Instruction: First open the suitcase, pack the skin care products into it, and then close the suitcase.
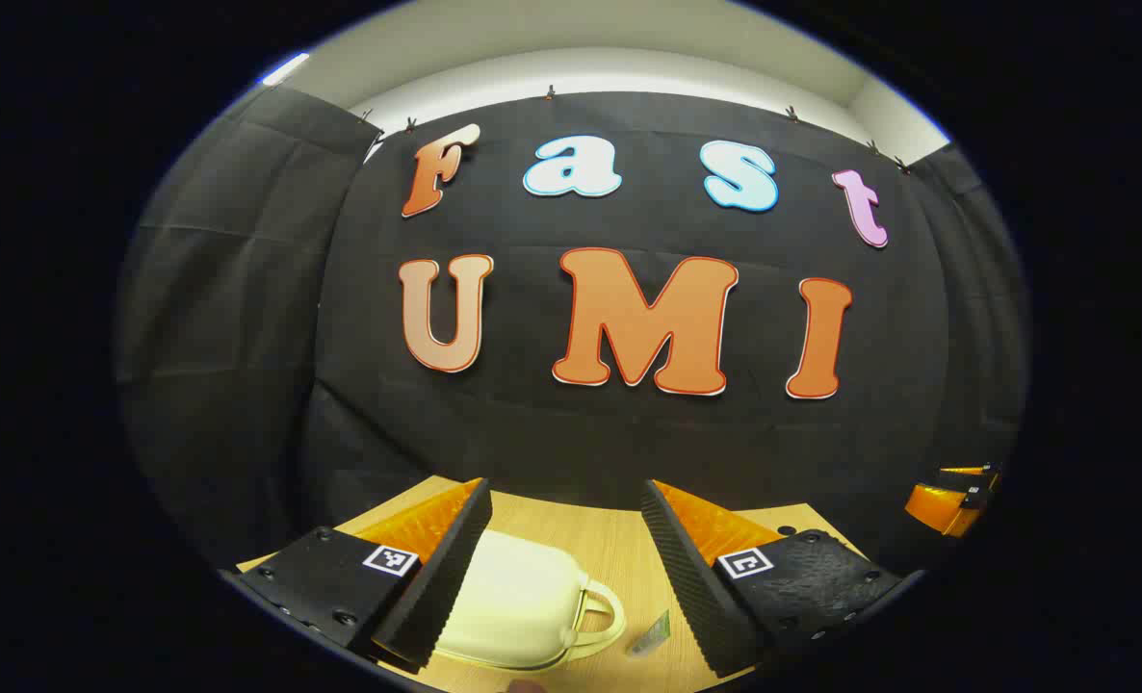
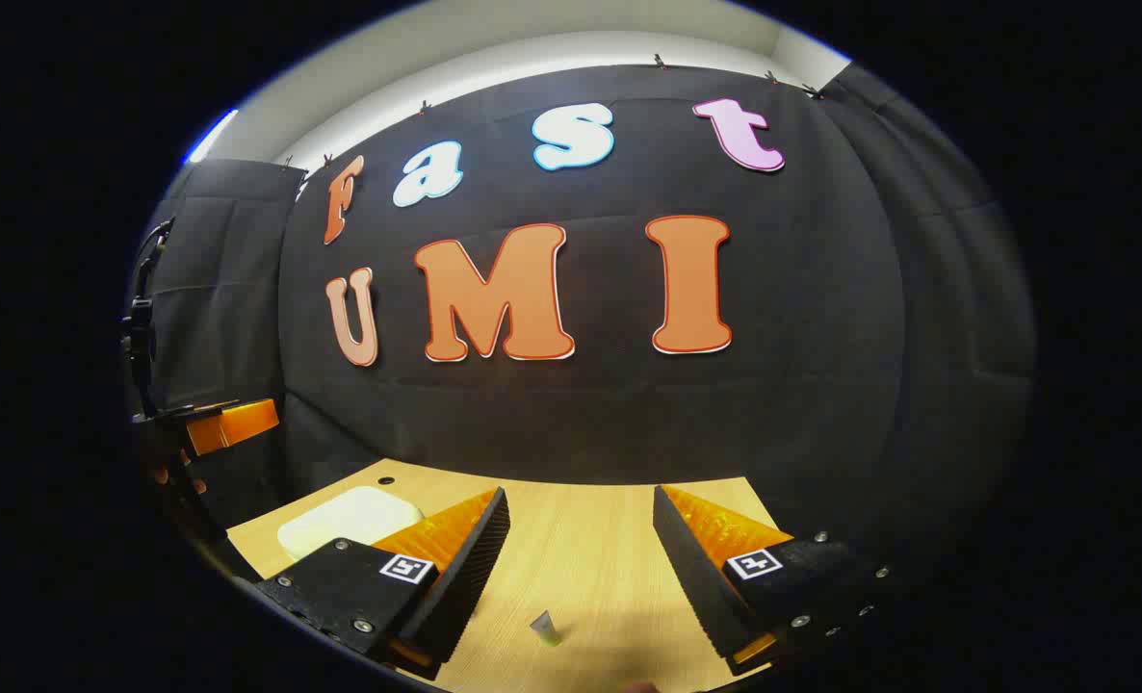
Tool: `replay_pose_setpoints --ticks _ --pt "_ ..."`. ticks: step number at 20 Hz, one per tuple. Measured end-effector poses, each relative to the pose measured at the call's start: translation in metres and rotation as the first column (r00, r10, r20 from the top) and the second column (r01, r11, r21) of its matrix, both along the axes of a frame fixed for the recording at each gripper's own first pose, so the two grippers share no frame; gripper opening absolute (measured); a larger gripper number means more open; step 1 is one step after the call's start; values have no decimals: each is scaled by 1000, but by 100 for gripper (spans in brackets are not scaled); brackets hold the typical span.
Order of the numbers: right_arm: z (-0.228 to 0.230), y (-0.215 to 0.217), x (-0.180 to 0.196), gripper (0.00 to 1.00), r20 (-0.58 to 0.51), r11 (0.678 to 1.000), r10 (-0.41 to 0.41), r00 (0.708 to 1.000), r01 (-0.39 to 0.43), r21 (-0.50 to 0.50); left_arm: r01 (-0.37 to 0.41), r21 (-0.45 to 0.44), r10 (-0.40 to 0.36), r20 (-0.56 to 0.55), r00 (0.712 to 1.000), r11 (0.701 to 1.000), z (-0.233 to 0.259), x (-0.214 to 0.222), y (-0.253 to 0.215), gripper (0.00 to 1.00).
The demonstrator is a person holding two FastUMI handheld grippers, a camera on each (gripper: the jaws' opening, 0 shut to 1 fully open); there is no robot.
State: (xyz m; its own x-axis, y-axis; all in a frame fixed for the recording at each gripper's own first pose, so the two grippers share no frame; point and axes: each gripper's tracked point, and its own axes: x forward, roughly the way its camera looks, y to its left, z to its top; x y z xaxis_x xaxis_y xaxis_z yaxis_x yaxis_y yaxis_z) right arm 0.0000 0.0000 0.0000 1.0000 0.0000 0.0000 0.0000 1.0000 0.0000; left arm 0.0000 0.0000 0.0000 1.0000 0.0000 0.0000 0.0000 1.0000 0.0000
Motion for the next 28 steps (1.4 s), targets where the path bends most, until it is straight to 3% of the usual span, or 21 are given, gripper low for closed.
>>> replay_pose_setpoints --ticks 3,28 --pt "-2 3 2 95 -10 1000 -5 1000 5 -5 13 36 -13 -7 1000 999 -4 3 -3 97" --pt "-11 19 20 95 -46 1000 -26 999 25 -19 71 52 -66 -83 994 996 -31 28 2 97"
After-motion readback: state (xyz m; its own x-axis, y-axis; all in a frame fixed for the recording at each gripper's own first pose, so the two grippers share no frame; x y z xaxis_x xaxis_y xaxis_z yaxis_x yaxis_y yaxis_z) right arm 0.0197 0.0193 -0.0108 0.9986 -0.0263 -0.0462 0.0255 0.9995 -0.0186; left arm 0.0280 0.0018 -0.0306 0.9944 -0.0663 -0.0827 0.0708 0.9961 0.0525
